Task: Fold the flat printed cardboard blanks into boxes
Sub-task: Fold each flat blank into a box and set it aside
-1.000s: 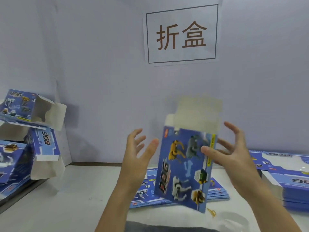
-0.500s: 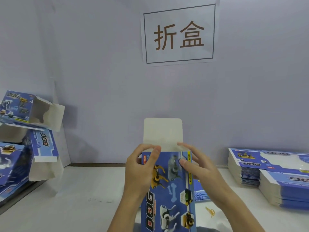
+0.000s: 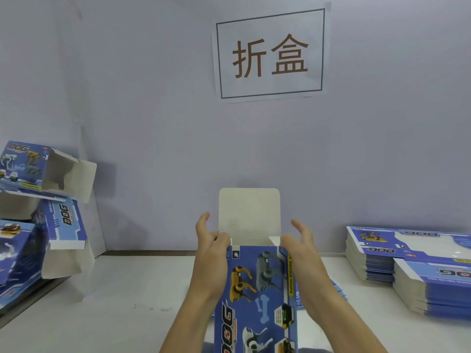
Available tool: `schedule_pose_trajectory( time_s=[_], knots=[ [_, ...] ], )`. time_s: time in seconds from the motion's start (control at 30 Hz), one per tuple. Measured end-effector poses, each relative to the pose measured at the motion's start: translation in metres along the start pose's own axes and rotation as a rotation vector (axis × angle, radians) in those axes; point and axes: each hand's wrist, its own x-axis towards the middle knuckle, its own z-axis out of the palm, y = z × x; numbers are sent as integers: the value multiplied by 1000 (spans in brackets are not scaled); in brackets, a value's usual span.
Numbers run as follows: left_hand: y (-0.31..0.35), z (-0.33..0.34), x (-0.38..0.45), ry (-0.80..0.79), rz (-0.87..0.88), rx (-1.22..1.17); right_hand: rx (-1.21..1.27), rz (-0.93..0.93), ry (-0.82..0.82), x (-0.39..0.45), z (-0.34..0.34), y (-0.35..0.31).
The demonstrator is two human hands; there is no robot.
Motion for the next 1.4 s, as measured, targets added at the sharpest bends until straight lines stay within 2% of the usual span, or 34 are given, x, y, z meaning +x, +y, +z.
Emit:
schedule_pose_trajectory(
  time_s=[0.13, 0.33, 0.47, 0.67, 0.7, 0.77, 0.87, 0.93, 1.03, 1.1, 1.17, 1.23, 1.3, 1.33, 1.4],
  knots=[
    [0, 0, 2, 28, 68, 32, 93, -2, -43, 3, -1, -2],
    [1, 3, -8, 108, 154, -101, 161, -38, 40, -2, 3, 5],
    [3, 1, -8, 118, 226, -70, 277, -24, -1, -11, 3, 8],
    [-3, -1, -5, 59, 297, 71, 74, -70, -80, -8, 1, 7],
    [-3, -1, -5, 63, 274, 83, 30, -114, -134, -6, -4, 11],
    [1, -1, -5, 57, 208, 43, -35, -140, -140, -1, -3, 8],
    [10, -6, -2, -4, 118, -40, -26, -185, -71, -7, -4, 0],
    [21, -9, -2, -53, -21, -134, 36, -239, 21, -8, -11, -4],
    [32, -10, -5, -100, -118, -143, 73, -177, -57, -7, -22, -21],
    [36, -11, -5, -71, -103, -120, -72, -89, -145, -5, -26, -27],
    [40, -13, 3, -20, -114, -48, 52, -56, -179, -12, -35, -21],
    [39, -18, 11, -76, -163, 66, 77, 34, -245, -8, -34, -16],
    [36, -21, 11, -125, -190, 153, -70, 67, -335, -3, -24, -23],
    [35, -21, 9, -156, -194, 173, -99, 69, -332, -3, -21, -25],
    [32, -19, 5, -227, -198, 188, -47, 140, -187, 4, -23, -24]
  ],
)
